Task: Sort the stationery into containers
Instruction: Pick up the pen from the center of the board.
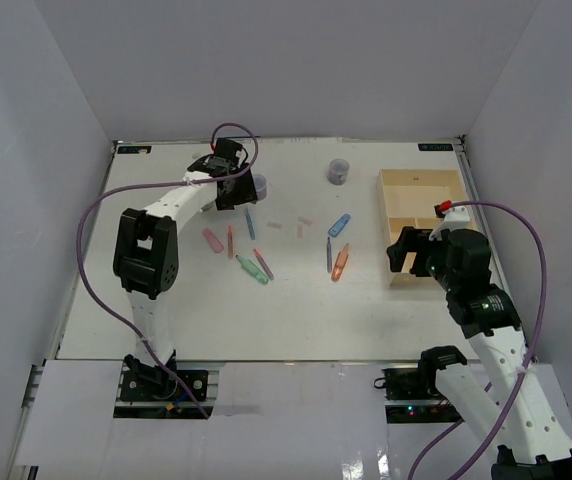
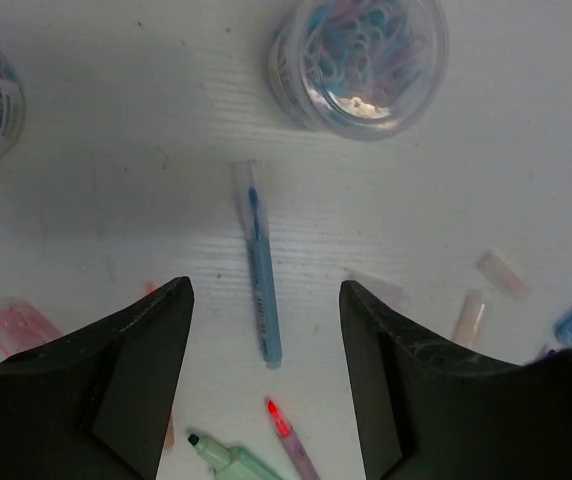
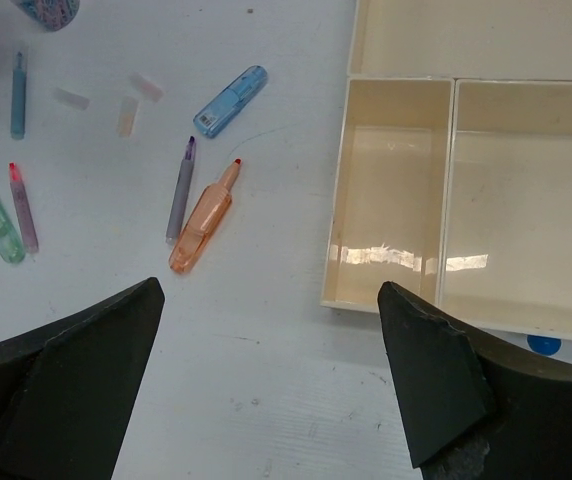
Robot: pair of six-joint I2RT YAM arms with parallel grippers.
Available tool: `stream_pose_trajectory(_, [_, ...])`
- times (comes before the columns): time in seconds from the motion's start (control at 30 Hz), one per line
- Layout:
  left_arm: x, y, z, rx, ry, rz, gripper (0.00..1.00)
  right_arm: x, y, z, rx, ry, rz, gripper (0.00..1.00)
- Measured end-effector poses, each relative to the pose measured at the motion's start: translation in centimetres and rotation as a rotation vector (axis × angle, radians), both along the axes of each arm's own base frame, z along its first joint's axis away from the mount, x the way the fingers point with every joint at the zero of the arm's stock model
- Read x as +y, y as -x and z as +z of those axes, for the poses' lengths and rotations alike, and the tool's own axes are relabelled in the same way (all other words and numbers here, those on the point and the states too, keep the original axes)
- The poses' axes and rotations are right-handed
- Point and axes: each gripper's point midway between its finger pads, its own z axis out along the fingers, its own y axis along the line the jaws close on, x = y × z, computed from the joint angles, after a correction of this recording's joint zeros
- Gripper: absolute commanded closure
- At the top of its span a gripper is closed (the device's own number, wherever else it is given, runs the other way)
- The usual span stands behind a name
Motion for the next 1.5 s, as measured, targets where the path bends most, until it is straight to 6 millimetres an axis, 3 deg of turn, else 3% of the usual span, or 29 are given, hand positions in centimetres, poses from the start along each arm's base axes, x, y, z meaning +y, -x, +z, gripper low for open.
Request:
stream_pose_trajectory(0.23, [0.6, -0.8, -2.9, 0.045, -0.092, 0.027, 0.37, 0.0, 0.3, 0.0, 0.000, 0.000, 0.002, 0.04])
stream_pose_trajectory(0.53, [0.0, -0.3, -6.4, 0.107, -0.154, 0.017, 0.42, 0.1, 0.5, 0.6, -0.024, -0.009, 0.010, 0.04])
stream_pose_trajectory(0.77, [-0.5, -1.1, -5.8, 0.081, -0.157, 0.025, 0.56, 0.4, 0.8, 0.4, -0.023, -0.017, 0.028, 0.04])
stream_pose_trajectory(0.93, [-0.6, -1.5, -6.5, 0.084, -0.160, 0.039, 0.67, 0.3, 0.9, 0.5, -0.029, -0.019, 0.029, 0.04])
stream_pose_trajectory(1.2, [-0.5, -1.5, -6.5, 0.085, -0.155, 0.049, 0.97, 0.4, 0.9, 0.6, -0.032, -0.019, 0.032, 0.03])
stream_pose_trajectory(1.4, [-1.1, -1.3, -5.8, 0.081, -0.121, 0.036, 0.98, 1.2, 1.1, 0.3, -0.011, -0.027, 0.086, 0.02])
stream_pose_trajectory(1.5, [-2.1, -0.4, -3.5, 0.049, -0.044, 0.001, 0.98, 2.4, 1.0, 0.1, 0.023, -0.047, 0.144, 0.02])
